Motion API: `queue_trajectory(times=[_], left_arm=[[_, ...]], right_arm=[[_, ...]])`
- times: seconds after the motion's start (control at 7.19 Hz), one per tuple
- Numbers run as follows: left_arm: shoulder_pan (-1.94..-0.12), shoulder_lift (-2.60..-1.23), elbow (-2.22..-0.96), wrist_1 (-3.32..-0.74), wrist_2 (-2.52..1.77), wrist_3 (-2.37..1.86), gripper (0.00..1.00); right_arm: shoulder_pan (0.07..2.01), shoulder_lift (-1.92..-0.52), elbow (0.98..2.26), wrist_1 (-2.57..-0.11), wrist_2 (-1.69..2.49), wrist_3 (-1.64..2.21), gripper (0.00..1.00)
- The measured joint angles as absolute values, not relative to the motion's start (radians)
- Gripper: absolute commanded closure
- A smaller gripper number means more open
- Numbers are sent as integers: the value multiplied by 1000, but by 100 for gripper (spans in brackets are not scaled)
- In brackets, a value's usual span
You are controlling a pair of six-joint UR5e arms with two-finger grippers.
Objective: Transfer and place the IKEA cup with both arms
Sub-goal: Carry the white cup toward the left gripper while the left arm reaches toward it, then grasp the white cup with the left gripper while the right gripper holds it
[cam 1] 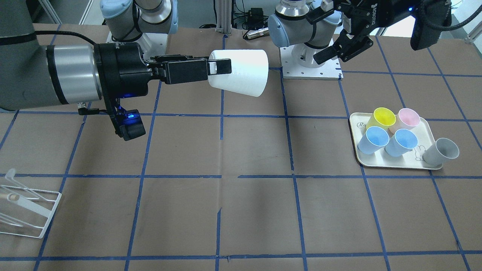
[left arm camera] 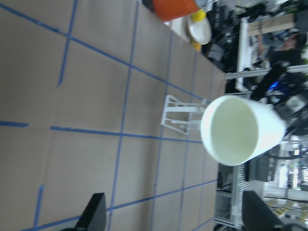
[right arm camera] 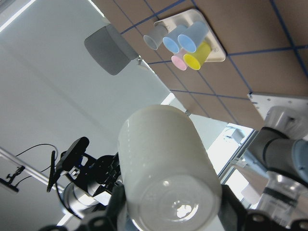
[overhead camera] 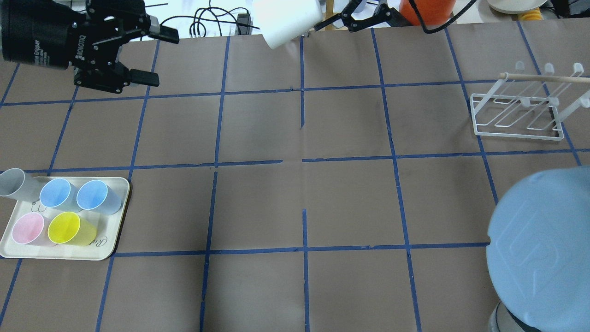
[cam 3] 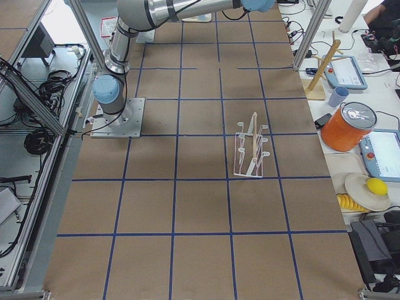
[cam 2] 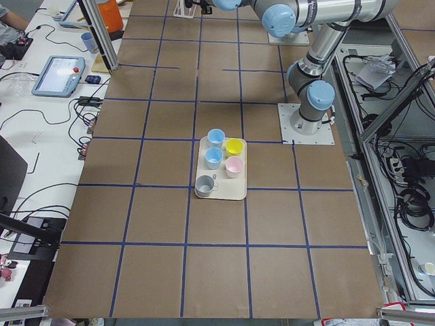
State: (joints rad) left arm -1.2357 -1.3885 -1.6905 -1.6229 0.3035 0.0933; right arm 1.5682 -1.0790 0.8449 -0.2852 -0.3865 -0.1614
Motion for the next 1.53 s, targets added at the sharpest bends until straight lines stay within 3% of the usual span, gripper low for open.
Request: queue_trajectory(times=[0.42,0.83,1.39,1.53], left_arm=[[-1234,-1420,-1726,-1481,109,93,0],[-1237,-1399,-1889,-1265,97,80,0],[-1271,-1397,-1914,-1238,24,9,3],[-1286,-1397,-1914,-1236,15,2,30]], right_arm=[[1615,-1079,842,-203,-319,-161,62],[1623,-1086,838,-156,-306,-166,62],[1658,-1087,838,-146,-267,-167,62],[1661,-1086,838,-146,-260,-165,62]])
